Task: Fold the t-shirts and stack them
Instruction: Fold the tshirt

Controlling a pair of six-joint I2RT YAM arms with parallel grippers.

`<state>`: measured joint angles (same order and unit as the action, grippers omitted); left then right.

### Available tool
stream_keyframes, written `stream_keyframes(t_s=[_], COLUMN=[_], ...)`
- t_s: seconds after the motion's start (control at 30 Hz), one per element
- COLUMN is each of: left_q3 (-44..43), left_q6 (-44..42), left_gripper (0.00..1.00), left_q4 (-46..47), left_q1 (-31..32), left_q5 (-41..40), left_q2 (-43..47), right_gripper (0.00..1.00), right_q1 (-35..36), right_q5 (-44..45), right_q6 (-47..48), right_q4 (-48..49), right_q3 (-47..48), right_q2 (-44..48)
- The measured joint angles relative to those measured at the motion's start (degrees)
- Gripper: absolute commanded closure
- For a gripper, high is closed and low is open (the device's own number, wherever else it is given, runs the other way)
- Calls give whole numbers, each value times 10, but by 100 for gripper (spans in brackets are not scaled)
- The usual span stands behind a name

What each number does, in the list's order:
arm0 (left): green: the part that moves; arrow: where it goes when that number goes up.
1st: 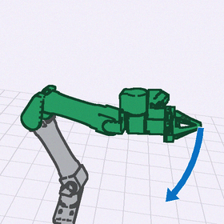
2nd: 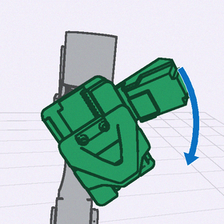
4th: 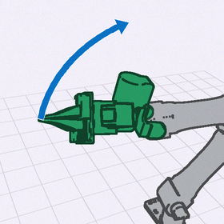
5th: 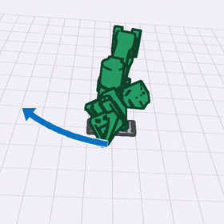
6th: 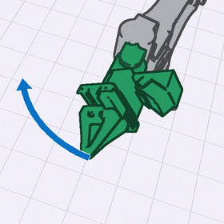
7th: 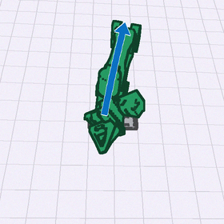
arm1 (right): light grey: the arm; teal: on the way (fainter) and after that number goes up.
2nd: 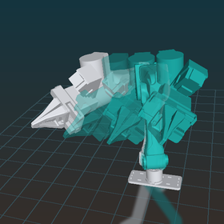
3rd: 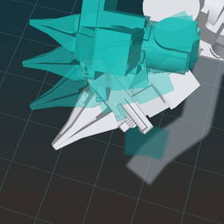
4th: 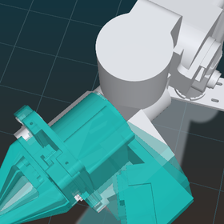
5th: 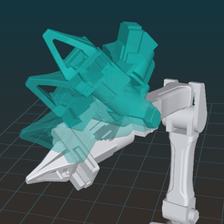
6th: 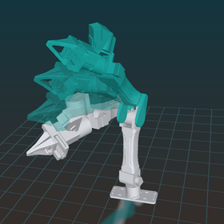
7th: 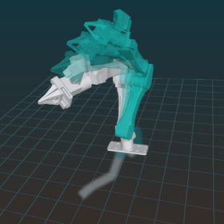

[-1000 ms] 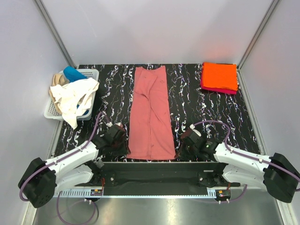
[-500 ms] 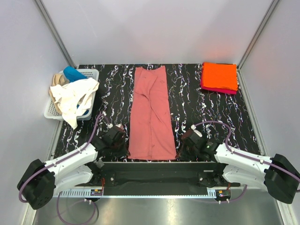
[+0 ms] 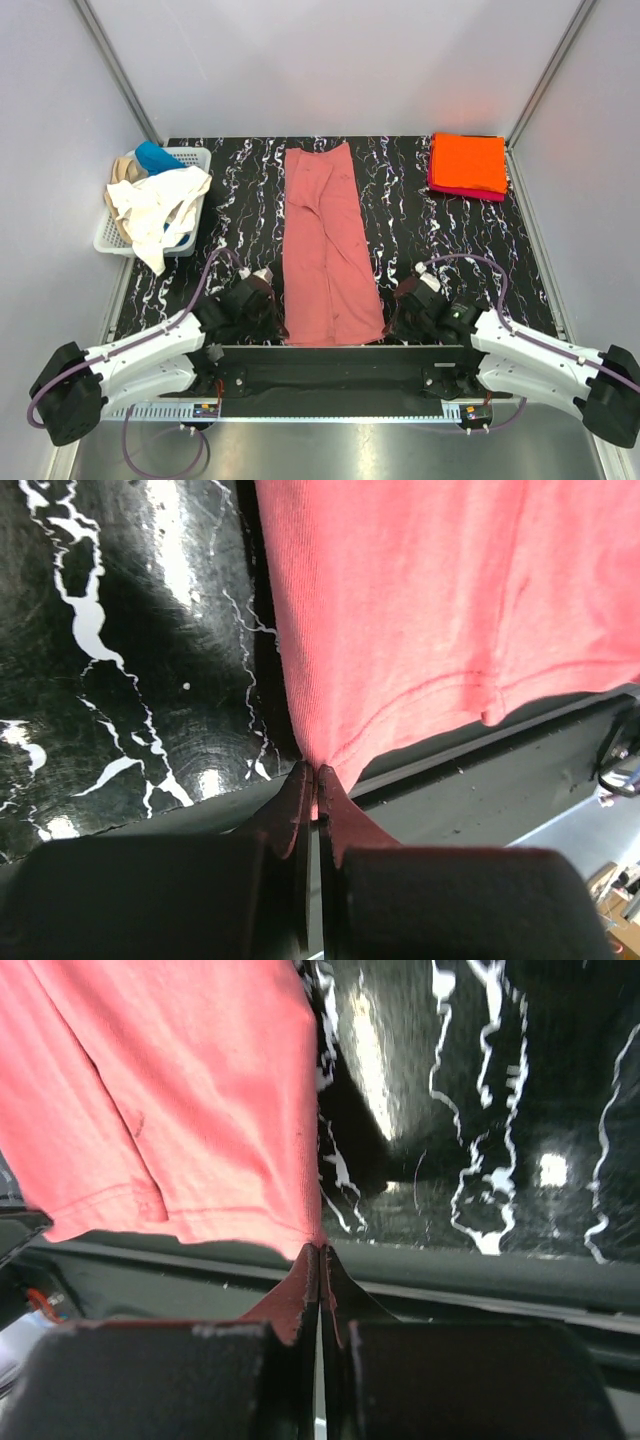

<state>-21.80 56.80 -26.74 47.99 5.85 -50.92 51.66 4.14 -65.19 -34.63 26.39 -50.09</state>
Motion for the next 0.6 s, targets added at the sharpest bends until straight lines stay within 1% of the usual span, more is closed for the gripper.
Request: stream_keyframes(t_s=[0.1, 0.2, 0.33, 0.5, 0.6], left_q3=[-18, -52, -110, -185, -243], left_q6=[-1, -15, -45, -88, -115], left_gripper=[100, 100, 100, 100, 100], left_q4=[-2, -3, 1, 1, 0], left_q1=[-2, -17, -61, -118, -160], left_q5=[-3, -4, -2, 0, 3], left_q2=[-29, -67, -130, -196, -247], right_gripper=[100, 100, 100, 100, 100], right_q1=[0, 0, -7, -32, -50], right_q5=[18, 46, 72, 73, 72], right_q6=[26, 66, 132, 219, 259], right_q4=[-2, -6, -2, 11, 20], right_q3=[18, 65, 159, 276, 330], right_q2=[-22, -68, -167, -293, -351])
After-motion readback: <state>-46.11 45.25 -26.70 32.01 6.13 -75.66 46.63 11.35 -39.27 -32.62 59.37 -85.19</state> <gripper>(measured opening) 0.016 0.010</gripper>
